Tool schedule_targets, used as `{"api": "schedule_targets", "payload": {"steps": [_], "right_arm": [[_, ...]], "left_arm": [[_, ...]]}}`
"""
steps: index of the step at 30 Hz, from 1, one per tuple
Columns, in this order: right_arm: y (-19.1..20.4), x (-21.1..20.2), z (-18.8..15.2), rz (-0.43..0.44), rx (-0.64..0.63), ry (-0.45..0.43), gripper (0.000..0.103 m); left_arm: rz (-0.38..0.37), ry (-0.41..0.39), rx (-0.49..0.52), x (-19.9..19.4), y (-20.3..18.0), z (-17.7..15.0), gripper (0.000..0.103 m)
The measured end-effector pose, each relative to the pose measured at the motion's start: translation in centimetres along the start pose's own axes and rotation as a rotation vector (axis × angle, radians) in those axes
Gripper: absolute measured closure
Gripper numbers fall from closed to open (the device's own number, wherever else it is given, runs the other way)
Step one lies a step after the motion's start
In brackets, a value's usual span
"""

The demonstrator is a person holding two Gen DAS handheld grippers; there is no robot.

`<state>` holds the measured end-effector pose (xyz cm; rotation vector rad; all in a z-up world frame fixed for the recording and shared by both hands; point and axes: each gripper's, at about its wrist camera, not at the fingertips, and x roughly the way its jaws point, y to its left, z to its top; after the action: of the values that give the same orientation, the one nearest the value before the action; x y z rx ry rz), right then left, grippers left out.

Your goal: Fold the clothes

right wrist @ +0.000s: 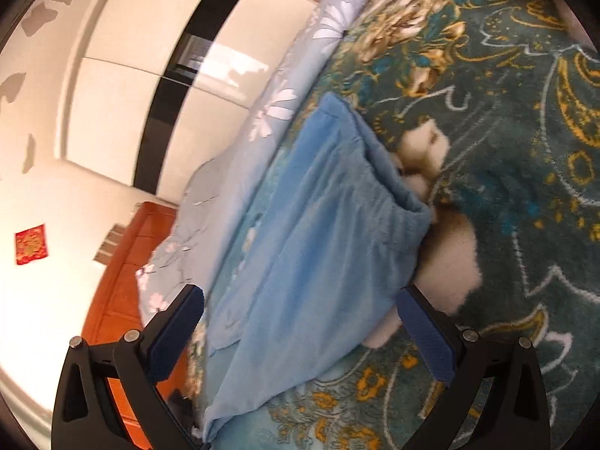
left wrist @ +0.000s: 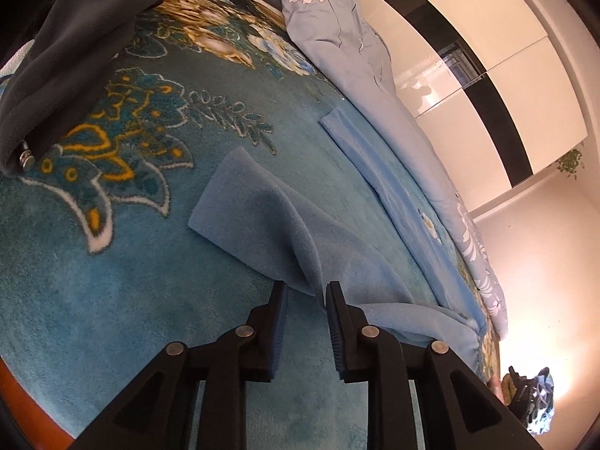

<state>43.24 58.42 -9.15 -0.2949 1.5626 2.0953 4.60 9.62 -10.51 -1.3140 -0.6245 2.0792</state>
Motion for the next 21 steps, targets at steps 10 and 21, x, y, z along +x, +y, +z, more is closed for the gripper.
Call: {"api": "schedule_targets", "payload": {"steps": [10,21], "right_arm": [[-0.7,-1.4,0.4,0.055,-0.096,-0.051,0.0],[0.4,0.8,0.7,-0.227,-0.24,-0.055,0.0]], "left_arm": [[-0.02,0.006,0.078,-0.2,-2.4,-0.2,0.073],[-0.012,0.015,0.092,-0.1,-3.3,-0.8,0.071]]}}
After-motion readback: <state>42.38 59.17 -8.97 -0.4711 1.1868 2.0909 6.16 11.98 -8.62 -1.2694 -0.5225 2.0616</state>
